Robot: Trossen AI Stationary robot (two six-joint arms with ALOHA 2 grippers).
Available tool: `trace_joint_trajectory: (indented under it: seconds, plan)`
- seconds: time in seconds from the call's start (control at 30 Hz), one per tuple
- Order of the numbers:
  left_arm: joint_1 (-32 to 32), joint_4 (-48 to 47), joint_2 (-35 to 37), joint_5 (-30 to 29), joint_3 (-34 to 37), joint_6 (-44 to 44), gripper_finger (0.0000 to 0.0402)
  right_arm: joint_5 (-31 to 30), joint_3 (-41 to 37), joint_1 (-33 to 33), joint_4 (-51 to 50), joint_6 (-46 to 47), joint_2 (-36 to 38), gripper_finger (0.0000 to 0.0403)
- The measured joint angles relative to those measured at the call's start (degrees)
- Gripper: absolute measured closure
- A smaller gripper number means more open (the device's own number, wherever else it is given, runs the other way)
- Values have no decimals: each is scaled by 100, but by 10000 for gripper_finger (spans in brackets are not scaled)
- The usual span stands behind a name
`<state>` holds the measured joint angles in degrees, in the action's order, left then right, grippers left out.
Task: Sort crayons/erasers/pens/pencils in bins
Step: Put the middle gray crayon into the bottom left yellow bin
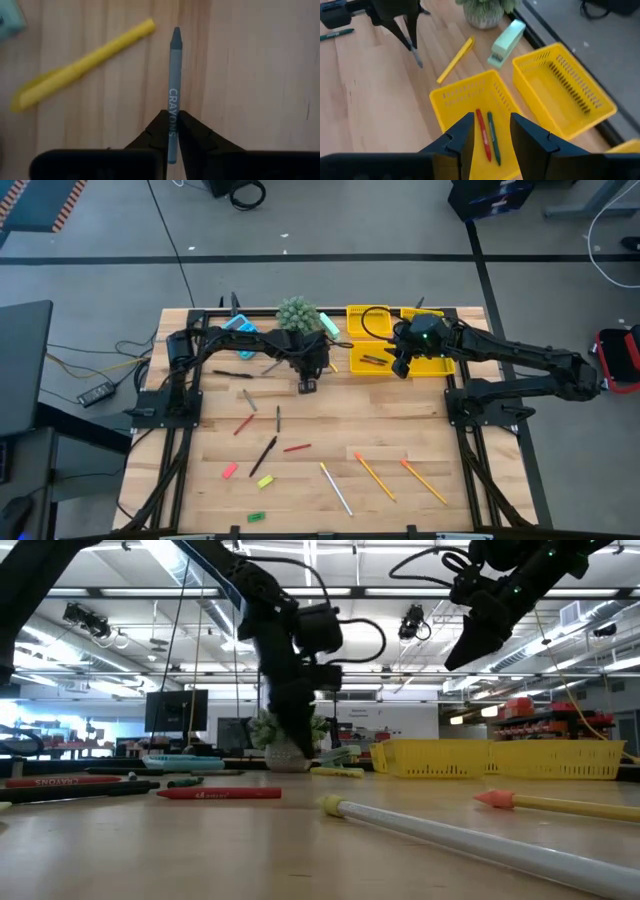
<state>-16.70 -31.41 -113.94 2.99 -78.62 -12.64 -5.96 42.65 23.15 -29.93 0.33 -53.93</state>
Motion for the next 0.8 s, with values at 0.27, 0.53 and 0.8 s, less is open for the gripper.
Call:
trace_joint_trajectory:
  seconds: [0.27, 0.53, 0.8]
  plan:
    - [34, -100, 3, -22, -569, -286, 363, 63, 0, -313, -463, 691, -2, 272]
    - [36, 396, 18, -25, -852, -304, 366, 66, 0, -749, -399, 1211, -2, 272]
    - [104, 460, 21, -38, -854, -498, 368, 277, 0, -1335, 774, 819, -145, 272]
